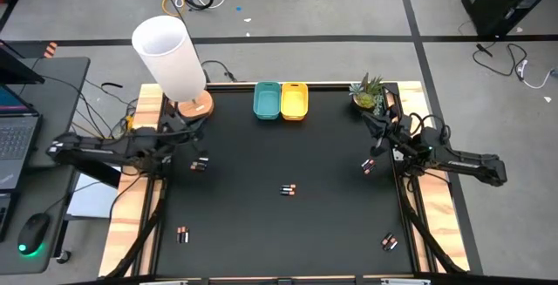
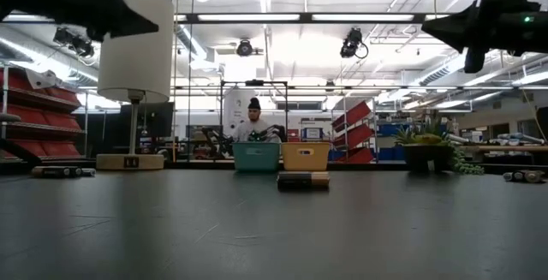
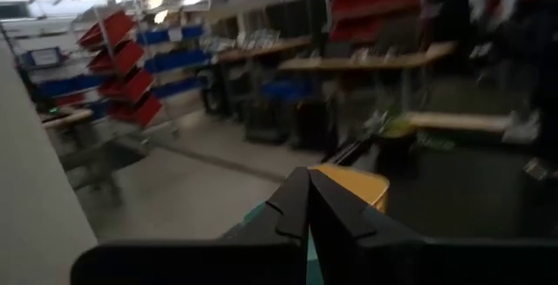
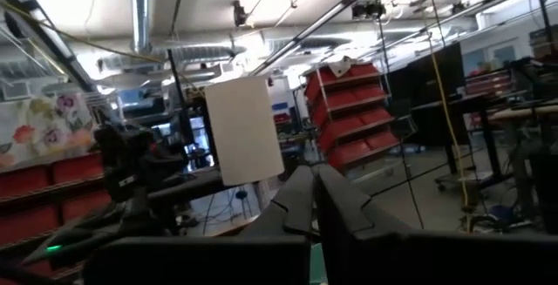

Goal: Sort batteries
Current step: Put the gold black battery into the blue bin

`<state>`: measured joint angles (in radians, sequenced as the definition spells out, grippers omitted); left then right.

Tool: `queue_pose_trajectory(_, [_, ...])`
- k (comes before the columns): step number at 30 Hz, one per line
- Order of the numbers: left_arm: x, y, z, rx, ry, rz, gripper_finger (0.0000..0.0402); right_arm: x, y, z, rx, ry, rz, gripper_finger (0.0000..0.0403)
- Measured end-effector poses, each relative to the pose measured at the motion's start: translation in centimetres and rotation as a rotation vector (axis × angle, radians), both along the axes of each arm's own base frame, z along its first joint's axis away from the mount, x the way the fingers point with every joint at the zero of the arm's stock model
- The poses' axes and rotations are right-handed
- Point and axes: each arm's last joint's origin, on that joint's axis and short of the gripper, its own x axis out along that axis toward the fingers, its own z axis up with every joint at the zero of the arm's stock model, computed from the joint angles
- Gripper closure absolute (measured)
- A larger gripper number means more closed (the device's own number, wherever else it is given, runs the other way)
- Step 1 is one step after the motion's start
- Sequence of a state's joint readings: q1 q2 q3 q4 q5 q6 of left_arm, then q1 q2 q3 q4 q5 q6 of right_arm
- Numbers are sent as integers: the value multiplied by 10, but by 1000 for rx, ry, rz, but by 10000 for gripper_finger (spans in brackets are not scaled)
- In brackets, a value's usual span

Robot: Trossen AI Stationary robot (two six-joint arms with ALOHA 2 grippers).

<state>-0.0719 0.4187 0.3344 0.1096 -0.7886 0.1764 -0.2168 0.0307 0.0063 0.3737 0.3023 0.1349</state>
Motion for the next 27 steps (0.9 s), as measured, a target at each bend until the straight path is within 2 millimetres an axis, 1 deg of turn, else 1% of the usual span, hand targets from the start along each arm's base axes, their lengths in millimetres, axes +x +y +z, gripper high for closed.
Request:
queue_pose_trajectory(5, [30, -2, 34, 25, 157, 3, 356, 0, -1, -1, 3, 11, -12, 362])
queue_pose_trajectory(7, [42, -4, 42, 47, 222, -28, 351, 1, -2, -3, 9, 31, -15, 349])
queue_pose_trajectory(10, [60, -6, 47, 73, 295, -77, 349, 3, -2, -6, 39, 51, -6, 331])
queue_pose_trajectory(13, [74, -7, 43, 76, 345, -94, 352, 6, -3, -8, 81, 66, 4, 318])
queue_pose_trajectory(16, [85, -8, 34, 76, 400, -98, 355, 10, -4, -12, 117, 89, 7, 311])
queue_pose_trajectory(18, [90, -9, 27, 67, 427, -103, 356, 11, -5, -13, 143, 89, -36, 310])
queue_pose_trajectory(22, [102, -11, 14, -1, 442, -143, 362, 14, -9, -14, 192, 78, -122, 311])
queue_pose_trajectory(27, [114, -13, 0, -80, 461, -194, 375, 20, -10, -16, 200, 96, -95, 309])
